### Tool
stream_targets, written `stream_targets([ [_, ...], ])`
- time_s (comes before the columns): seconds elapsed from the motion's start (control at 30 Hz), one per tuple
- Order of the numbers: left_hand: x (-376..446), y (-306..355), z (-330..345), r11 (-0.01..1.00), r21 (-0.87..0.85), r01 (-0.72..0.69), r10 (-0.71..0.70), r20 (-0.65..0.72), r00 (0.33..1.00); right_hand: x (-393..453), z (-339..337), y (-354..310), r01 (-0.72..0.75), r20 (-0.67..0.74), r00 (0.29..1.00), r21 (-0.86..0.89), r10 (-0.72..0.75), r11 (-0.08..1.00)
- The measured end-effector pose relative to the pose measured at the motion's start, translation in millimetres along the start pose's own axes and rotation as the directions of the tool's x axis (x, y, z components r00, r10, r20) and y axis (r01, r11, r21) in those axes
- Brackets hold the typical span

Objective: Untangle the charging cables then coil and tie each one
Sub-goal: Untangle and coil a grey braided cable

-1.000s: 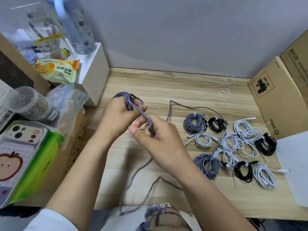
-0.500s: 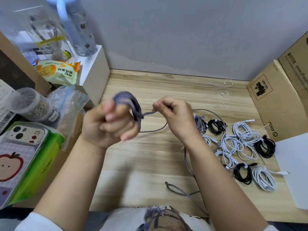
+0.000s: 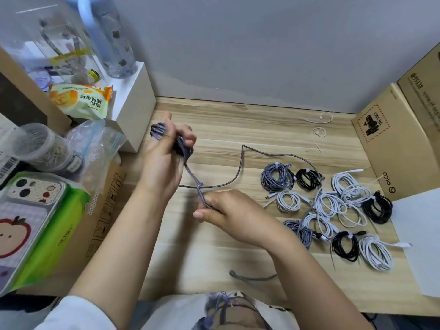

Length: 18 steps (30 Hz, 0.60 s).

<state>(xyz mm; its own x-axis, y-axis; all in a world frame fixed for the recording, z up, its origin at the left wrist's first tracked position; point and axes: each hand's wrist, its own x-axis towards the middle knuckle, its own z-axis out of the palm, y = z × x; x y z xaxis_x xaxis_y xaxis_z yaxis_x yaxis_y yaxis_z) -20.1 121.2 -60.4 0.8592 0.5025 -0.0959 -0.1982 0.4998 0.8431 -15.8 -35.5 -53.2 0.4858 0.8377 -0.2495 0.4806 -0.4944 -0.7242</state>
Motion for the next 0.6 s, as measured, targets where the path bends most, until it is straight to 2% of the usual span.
stream_targets([
  [0.03, -1, -5, -2, 0.987, 0.161, -0.024, 0.020, 0.026, 0.999, -2, -3, -2, -0.020, -0.009, 1.000, -0.078, 0.019, 0.997],
  [0.1, -6, -9, -3, 0.890, 0.449, -0.084, -0.013, 0.208, 0.978, -6, -8, -4, -0.049, -0.085, 0.996, -0.194, 0.033, 0.980],
  [0.13, -10, -9, -2, 0.822, 0.560, -0.104, -0.071, 0.282, 0.957, -8, -11, -5, -0.050, -0.144, 0.989, -0.208, 0.020, 0.977],
  [0.2, -15, -10, -1, 0.701, 0.704, -0.118, -0.156, 0.312, 0.937, -10, -17, -4, -0.026, -0.287, 0.958, -0.187, -0.029, 0.982],
  [0.3, -27, -6, 3, 0.691, 0.722, -0.042, -0.290, 0.330, 0.898, -10, -24, 0, 0.018, -0.505, 0.857, -0.172, -0.104, 0.985],
  [0.4, -29, 1, 2, 0.701, 0.713, 0.031, -0.450, 0.408, 0.794, -6, -29, 6, 0.095, -0.630, 0.743, -0.237, -0.227, 0.967],
  [0.5, -32, 7, -4, 0.795, 0.564, 0.225, -0.570, 0.566, 0.596, -1, -26, 7, 0.106, -0.676, 0.685, -0.276, -0.272, 0.955],
  [0.57, -33, 10, -8, 0.847, 0.430, 0.312, -0.531, 0.707, 0.466, 0, -24, 6, 0.133, -0.699, 0.680, -0.180, -0.222, 0.975],
  [0.6, -32, 10, -9, 0.867, 0.359, 0.346, -0.487, 0.761, 0.430, 0, -24, 6, 0.128, -0.713, 0.673, -0.150, -0.197, 0.980],
])
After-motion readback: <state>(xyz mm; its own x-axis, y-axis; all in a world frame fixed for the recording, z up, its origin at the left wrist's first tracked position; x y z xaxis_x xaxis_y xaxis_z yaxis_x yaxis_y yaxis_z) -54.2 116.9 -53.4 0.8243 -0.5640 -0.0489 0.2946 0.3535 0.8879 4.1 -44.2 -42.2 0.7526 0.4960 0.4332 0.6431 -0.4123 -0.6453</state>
